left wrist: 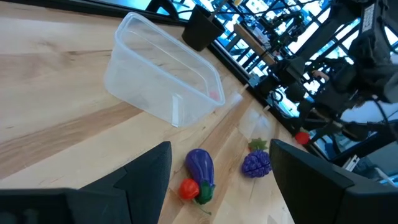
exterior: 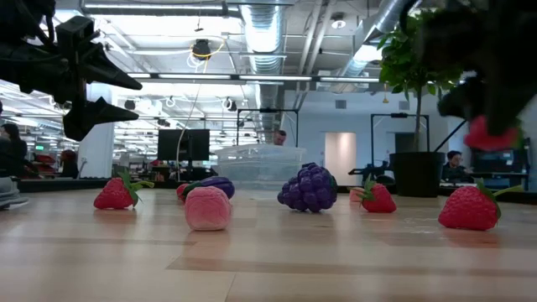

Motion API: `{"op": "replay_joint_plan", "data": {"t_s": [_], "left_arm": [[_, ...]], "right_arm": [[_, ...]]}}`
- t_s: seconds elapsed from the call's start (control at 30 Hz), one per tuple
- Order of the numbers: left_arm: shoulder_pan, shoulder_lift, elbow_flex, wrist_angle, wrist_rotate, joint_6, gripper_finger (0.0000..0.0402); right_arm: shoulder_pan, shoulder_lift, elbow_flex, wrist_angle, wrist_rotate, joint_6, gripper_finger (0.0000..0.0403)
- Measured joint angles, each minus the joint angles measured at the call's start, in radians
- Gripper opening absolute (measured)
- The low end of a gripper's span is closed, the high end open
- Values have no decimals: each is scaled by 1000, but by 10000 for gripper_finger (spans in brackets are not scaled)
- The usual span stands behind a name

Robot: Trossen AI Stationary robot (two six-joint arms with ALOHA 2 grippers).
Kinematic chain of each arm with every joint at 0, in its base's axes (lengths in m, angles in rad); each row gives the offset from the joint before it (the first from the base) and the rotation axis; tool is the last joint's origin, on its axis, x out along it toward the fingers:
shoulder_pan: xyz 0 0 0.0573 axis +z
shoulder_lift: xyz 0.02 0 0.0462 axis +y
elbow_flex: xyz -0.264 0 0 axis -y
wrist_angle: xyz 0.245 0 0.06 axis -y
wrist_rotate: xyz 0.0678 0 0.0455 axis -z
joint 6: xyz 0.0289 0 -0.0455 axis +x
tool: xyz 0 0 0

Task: Pick and placing Produce into tupperware
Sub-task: Put the strawberry into the transparent container

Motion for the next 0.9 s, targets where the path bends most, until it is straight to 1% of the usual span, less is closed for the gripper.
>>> {"op": "replay_joint_plan", "data": {"t_s": [0.2,0.43,0.67,0.9], "left_arm": [[0,0,0,0,14,0,261],[0,0,0,0,15,1,261],[0,0,0,0,16,1,261],[0,0,0,0,16,2,261]], "right_arm": [[-55,0,70,28,0,-54,185],[-105,0,153,60,3,-115,178],[-165,0,193,172,2,-156,186],[-226,0,193,296,2,-164,179]]}}
